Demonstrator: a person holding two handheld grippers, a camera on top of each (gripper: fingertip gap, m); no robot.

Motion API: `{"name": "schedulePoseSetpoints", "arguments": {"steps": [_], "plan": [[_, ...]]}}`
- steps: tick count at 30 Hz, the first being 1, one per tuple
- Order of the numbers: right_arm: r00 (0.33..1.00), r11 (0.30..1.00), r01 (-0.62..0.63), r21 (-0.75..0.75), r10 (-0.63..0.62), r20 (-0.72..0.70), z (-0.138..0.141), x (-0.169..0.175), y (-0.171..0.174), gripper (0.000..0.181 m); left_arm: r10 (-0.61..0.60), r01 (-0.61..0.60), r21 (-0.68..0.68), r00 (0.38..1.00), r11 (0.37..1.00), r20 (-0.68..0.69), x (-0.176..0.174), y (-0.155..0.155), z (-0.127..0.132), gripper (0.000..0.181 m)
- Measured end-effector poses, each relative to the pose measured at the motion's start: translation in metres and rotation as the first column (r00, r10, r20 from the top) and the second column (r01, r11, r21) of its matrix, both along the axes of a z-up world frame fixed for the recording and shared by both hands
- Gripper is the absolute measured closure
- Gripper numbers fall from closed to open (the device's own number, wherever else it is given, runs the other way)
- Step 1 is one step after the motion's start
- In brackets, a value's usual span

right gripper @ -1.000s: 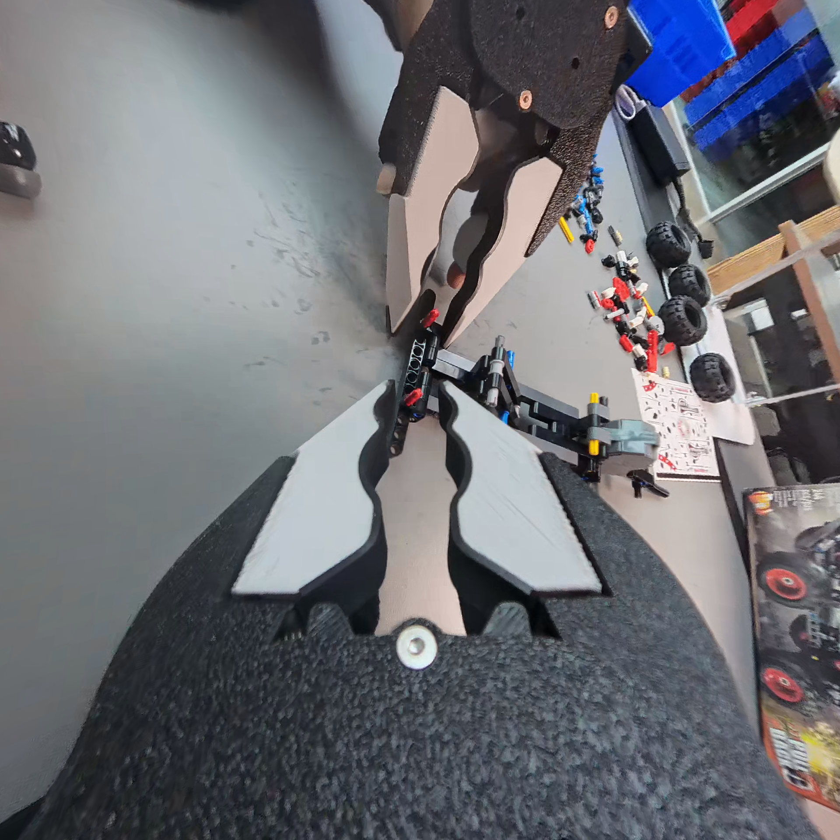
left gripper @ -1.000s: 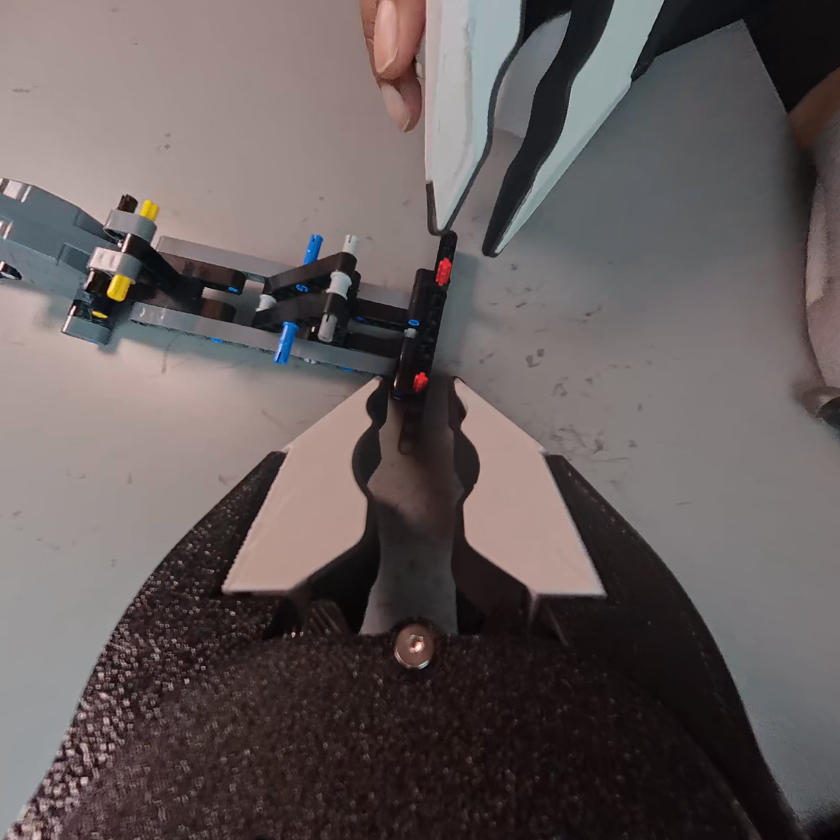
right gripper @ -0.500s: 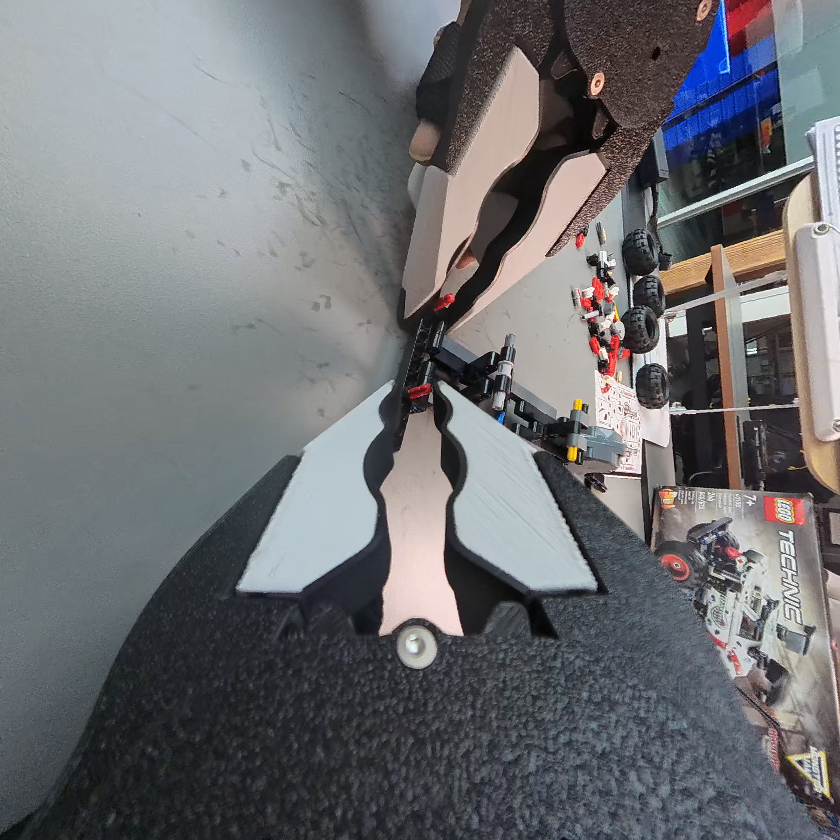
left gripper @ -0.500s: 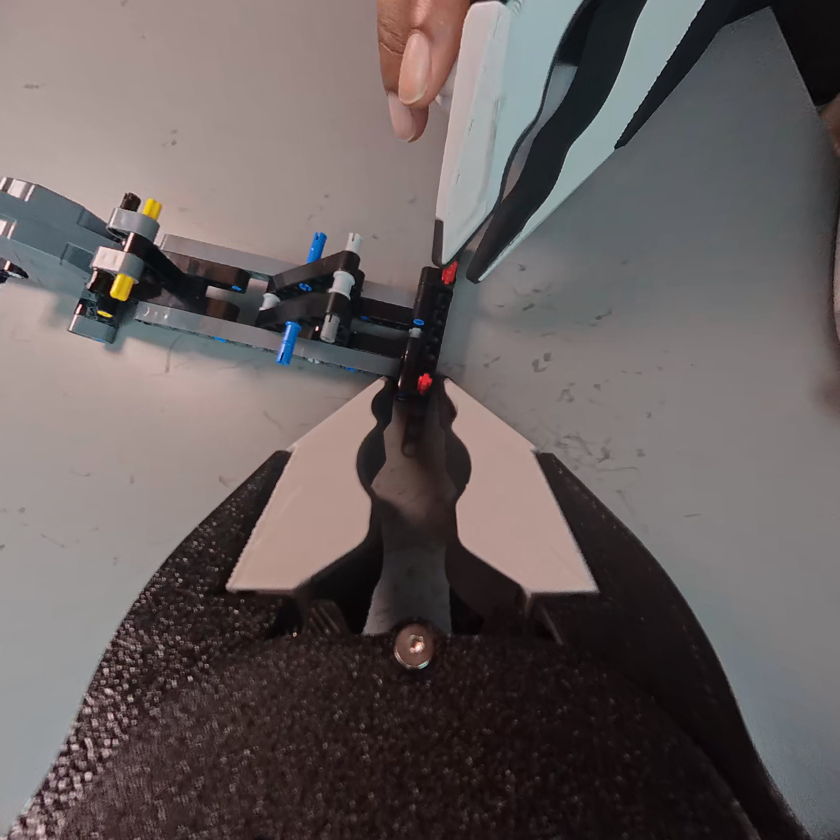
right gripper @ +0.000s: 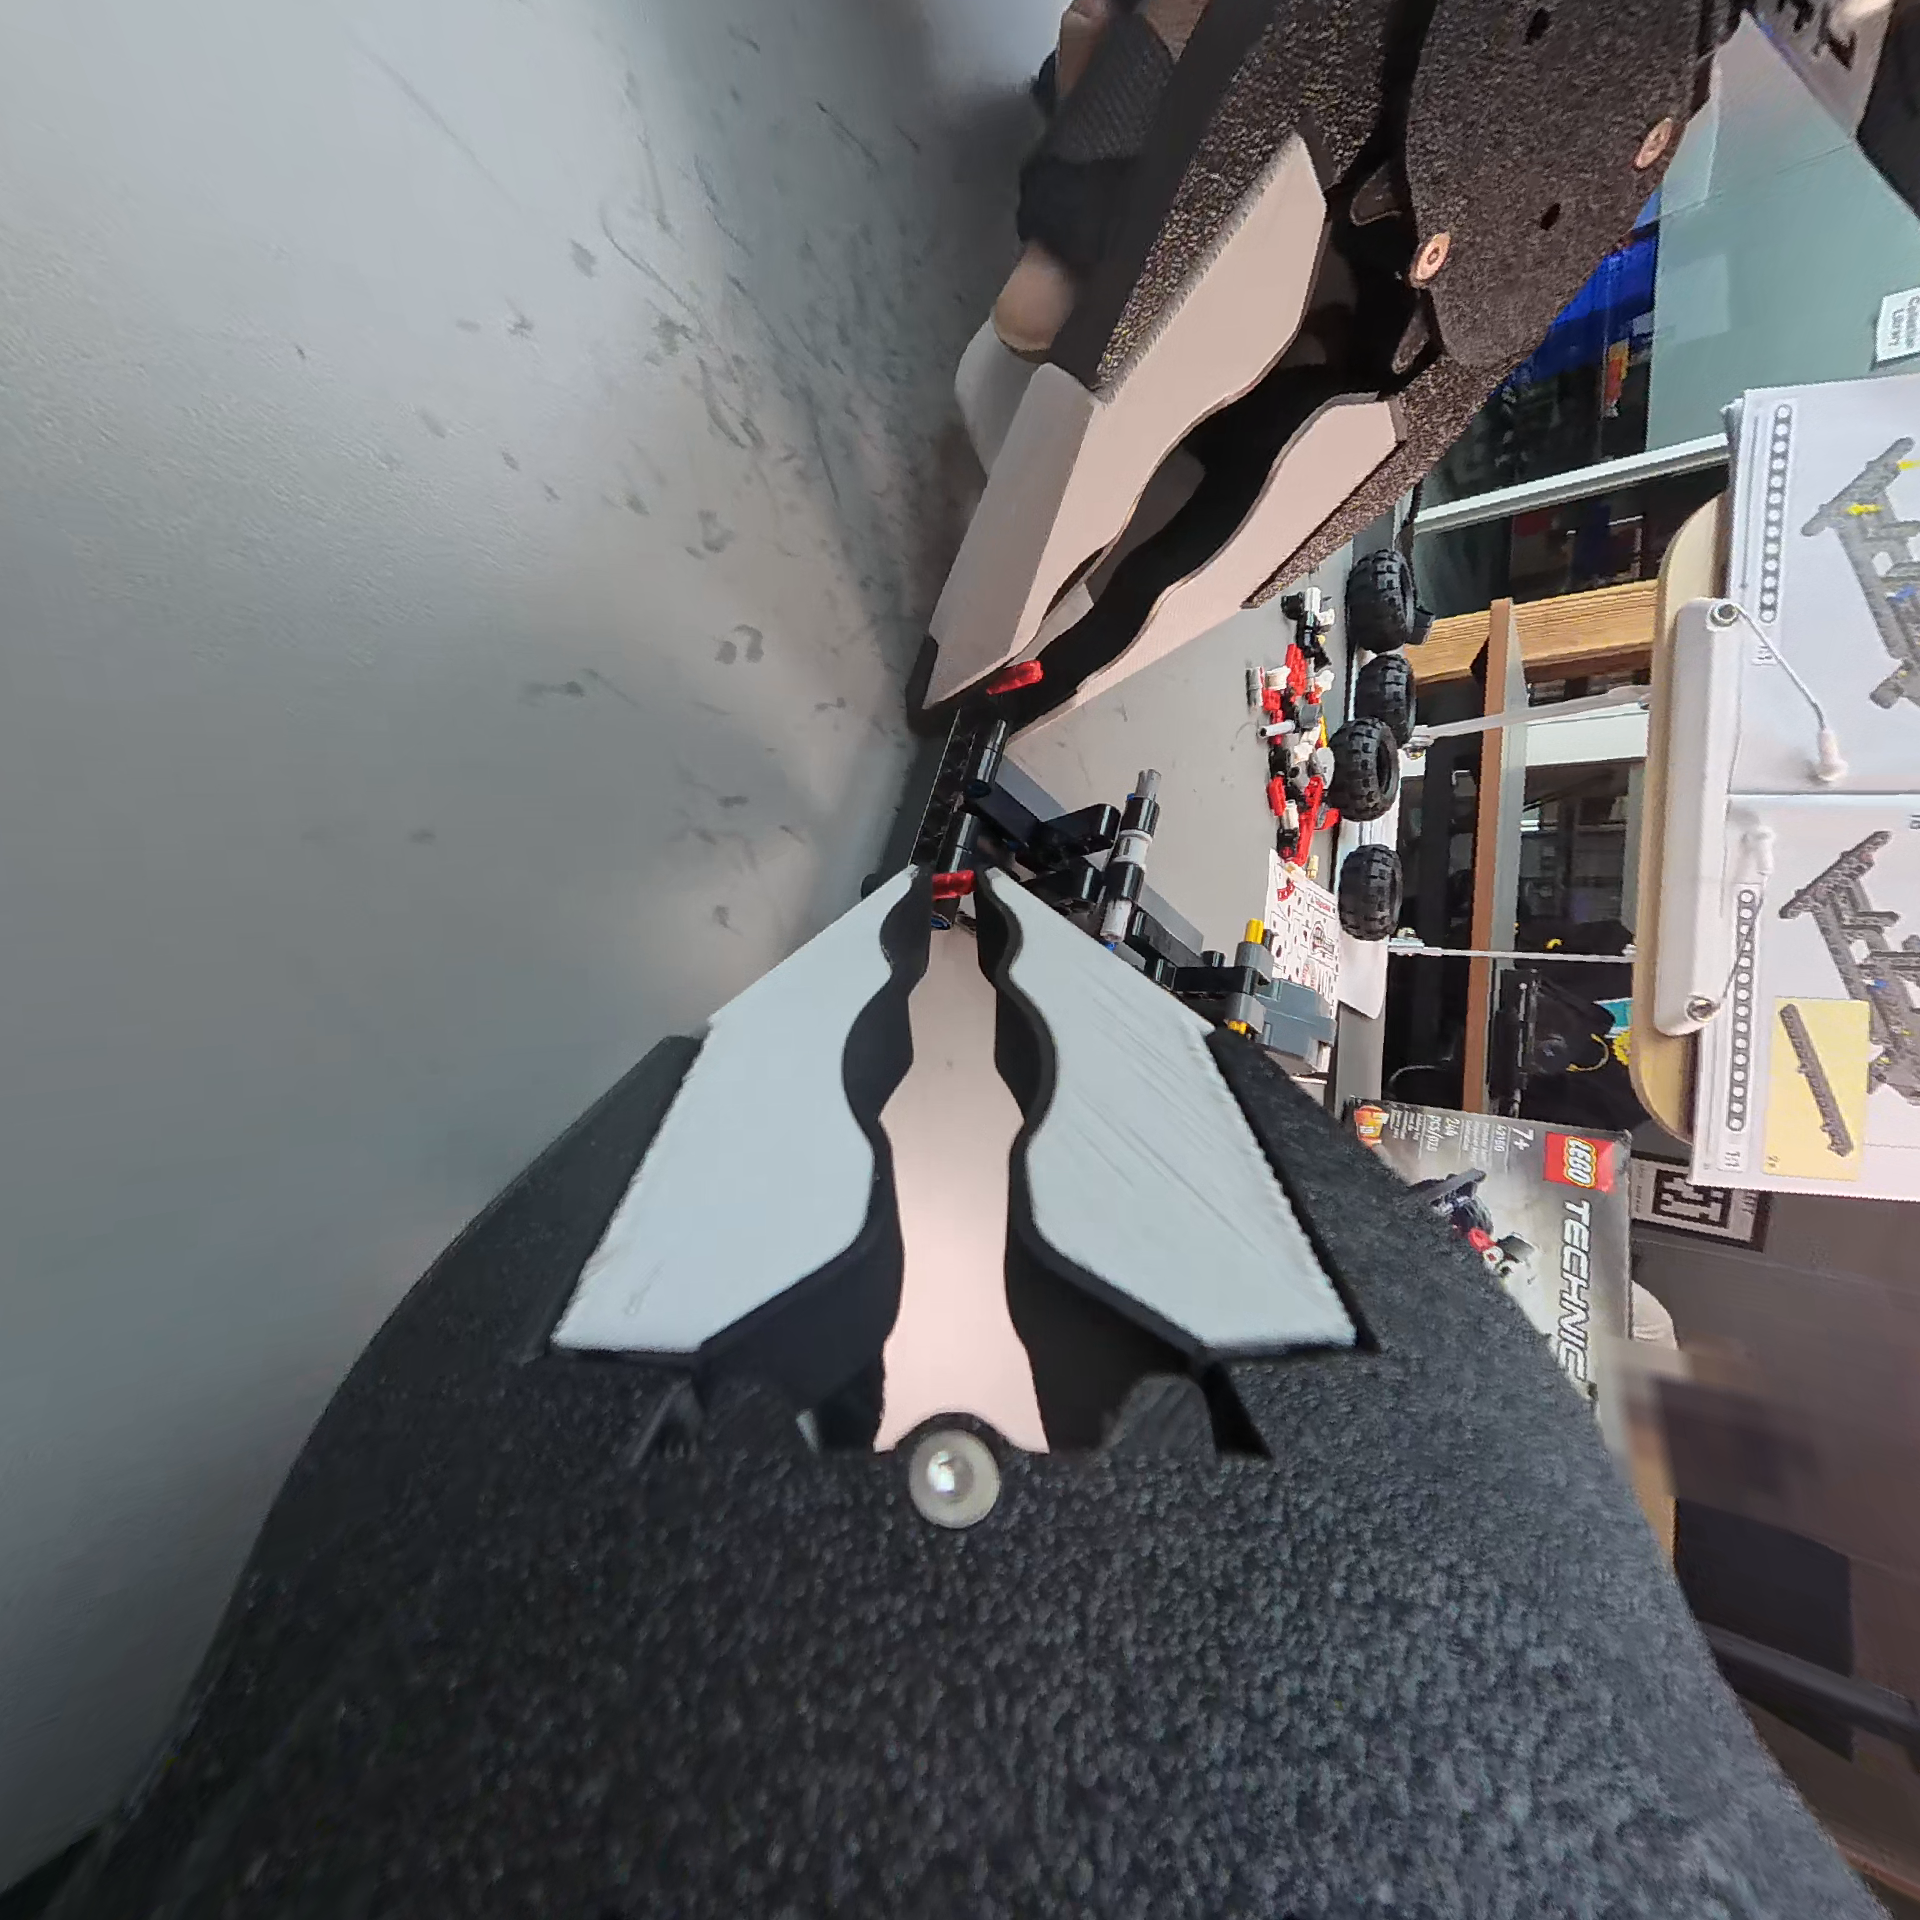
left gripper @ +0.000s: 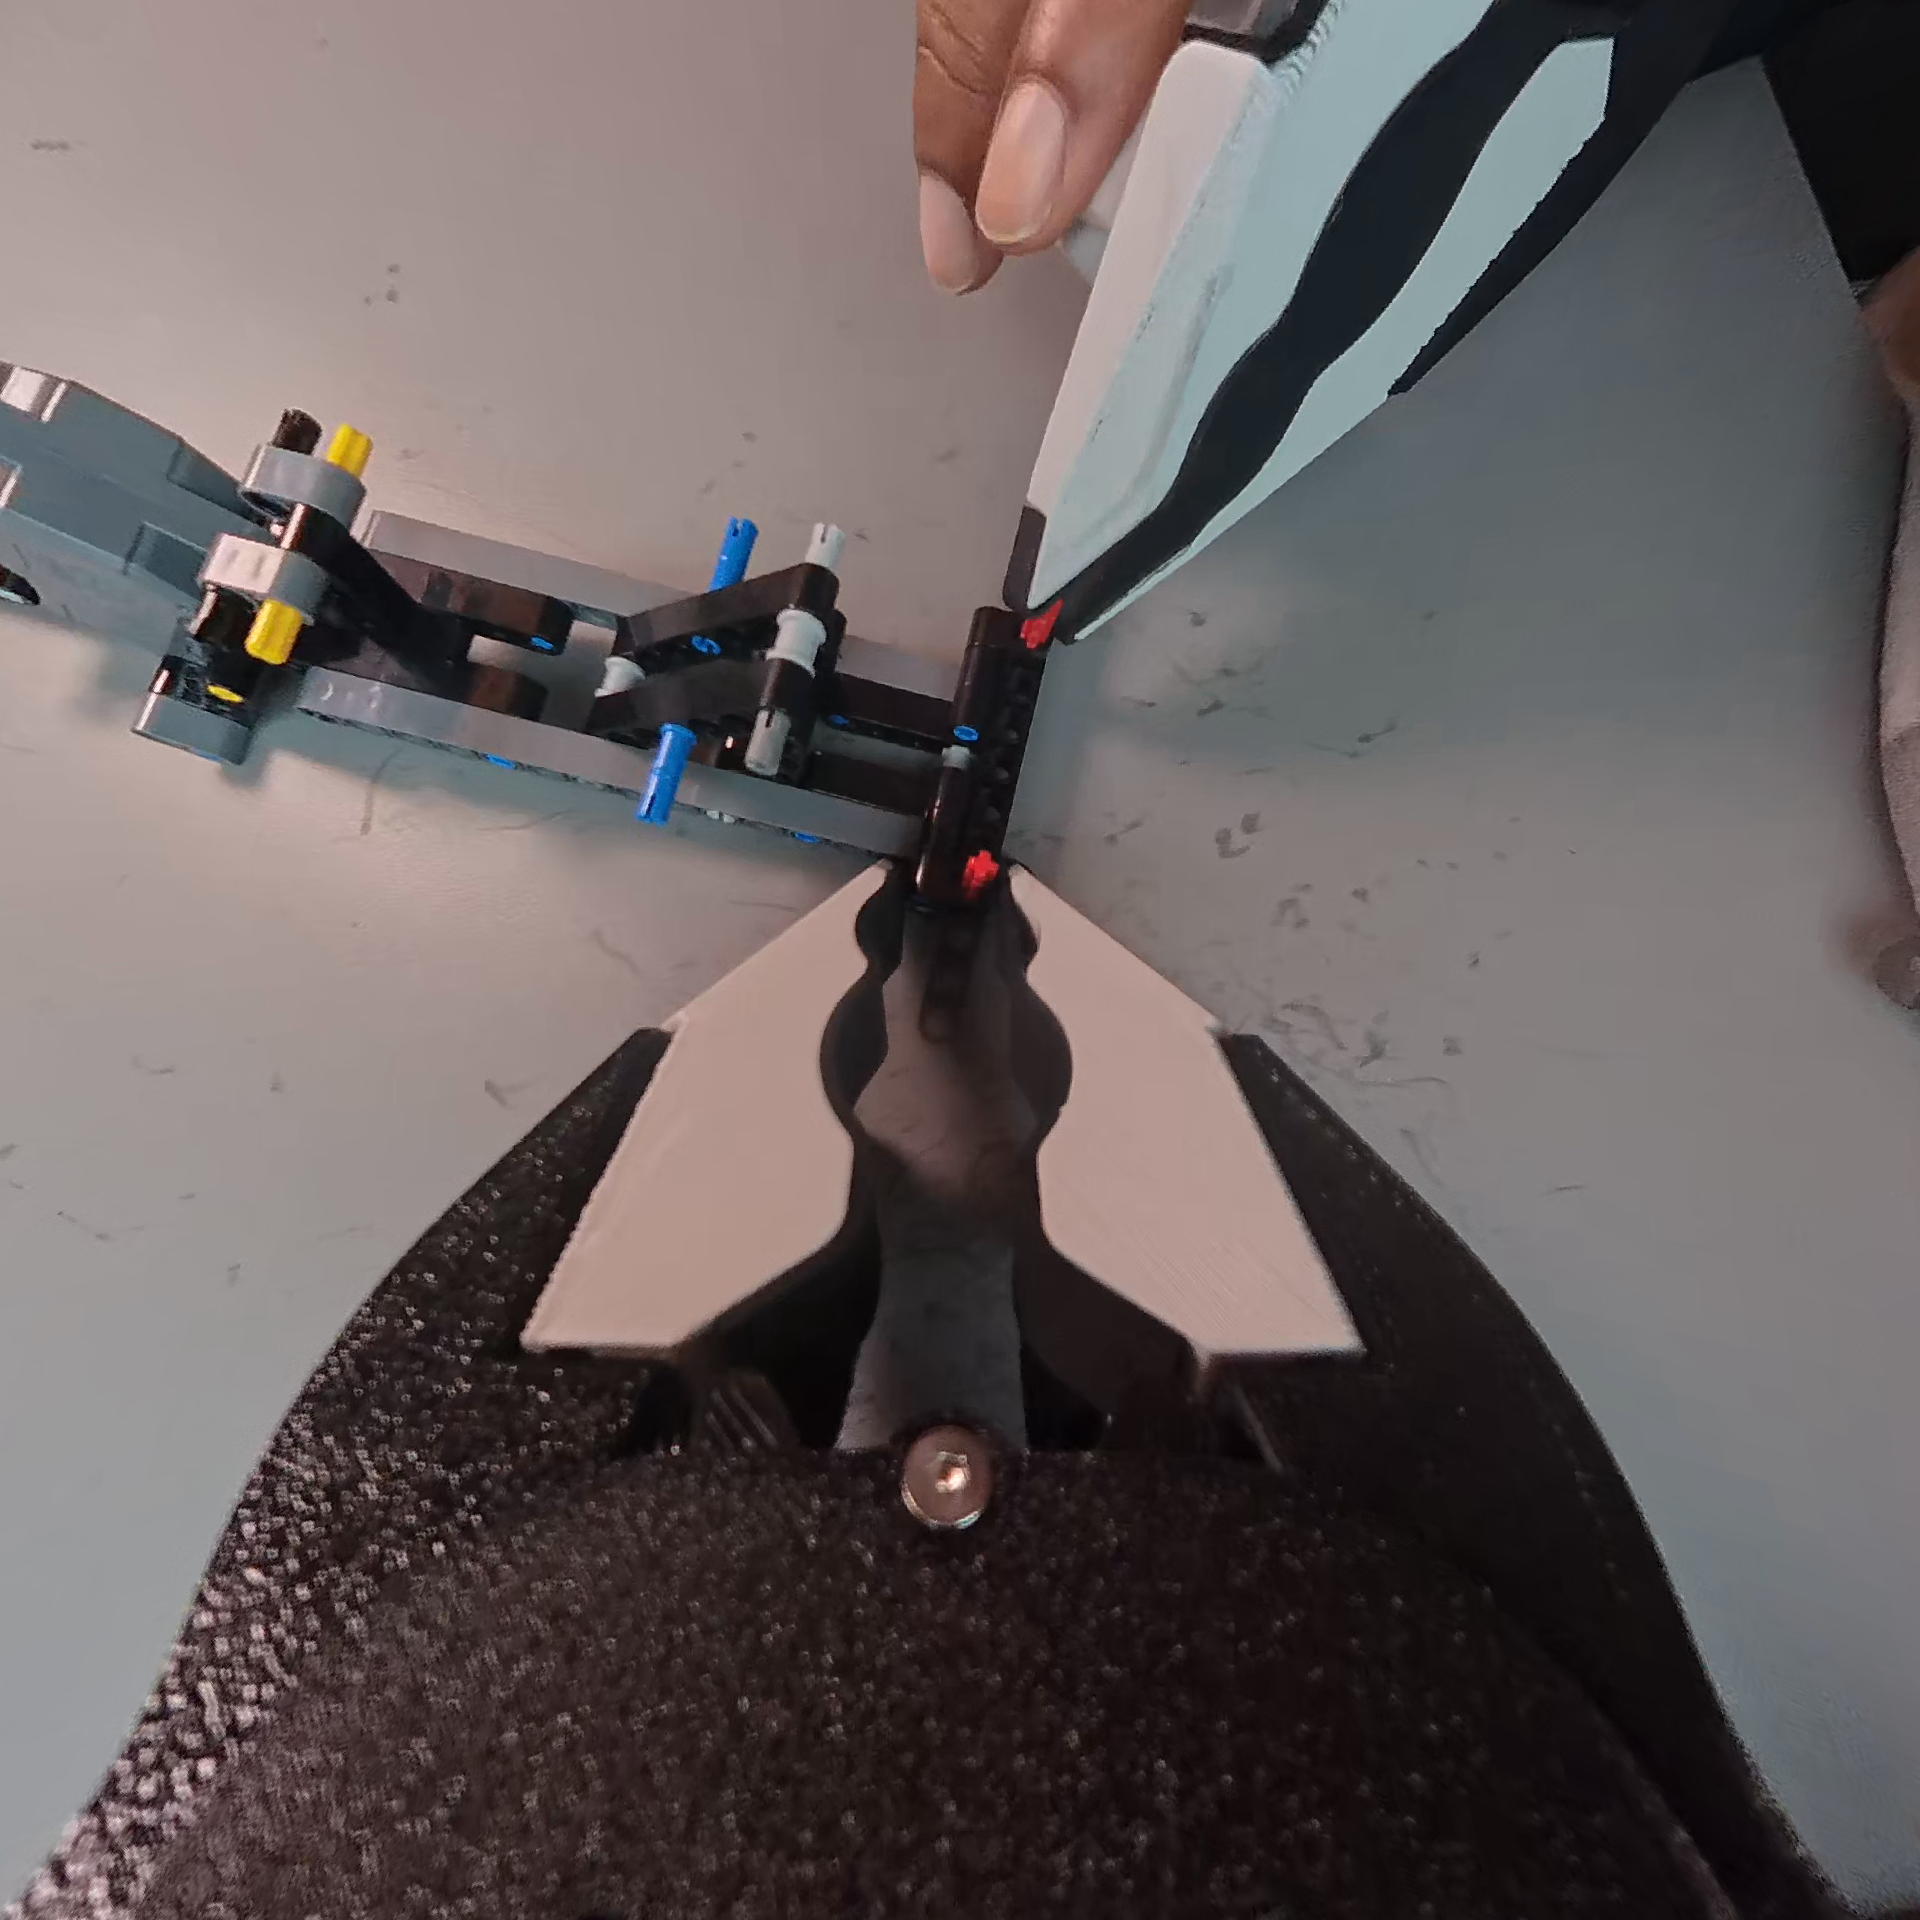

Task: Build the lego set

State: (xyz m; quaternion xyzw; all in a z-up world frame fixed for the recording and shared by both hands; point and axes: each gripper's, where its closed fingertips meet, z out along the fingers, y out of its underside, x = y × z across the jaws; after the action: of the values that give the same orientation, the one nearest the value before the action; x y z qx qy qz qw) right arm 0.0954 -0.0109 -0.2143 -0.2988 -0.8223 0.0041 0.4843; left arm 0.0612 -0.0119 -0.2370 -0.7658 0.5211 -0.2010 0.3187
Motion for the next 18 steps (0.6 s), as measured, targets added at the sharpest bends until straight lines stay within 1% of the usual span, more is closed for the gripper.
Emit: {"name": "schedulePoseSetpoints", "arguments": {"steps": [4,11,18], "plan": [[1.000,1.000,0.016,-0.012,-0.016,0.017,-0.0004,-0.0002,0.0003,0.173,0.006,-0.006,-0.006,1.000,1.000,0.001,0.0001,-0.0001,-0.0001,0.163],[0.997,0.995,0.063,-0.081,-0.060,0.045,-0.0012,-0.0001,0.0010,0.174,0.005,-0.005,-0.003,1.000,1.000,-0.001,0.0001,-0.0006,0.0000,0.163],[0.991,0.978,0.109,-0.177,-0.094,0.091,-0.0024,-0.0001,0.0015,0.175,0.003,-0.003,-0.001,1.000,1.000,-0.003,0.0003,-0.0010,0.0000,0.163]]}}
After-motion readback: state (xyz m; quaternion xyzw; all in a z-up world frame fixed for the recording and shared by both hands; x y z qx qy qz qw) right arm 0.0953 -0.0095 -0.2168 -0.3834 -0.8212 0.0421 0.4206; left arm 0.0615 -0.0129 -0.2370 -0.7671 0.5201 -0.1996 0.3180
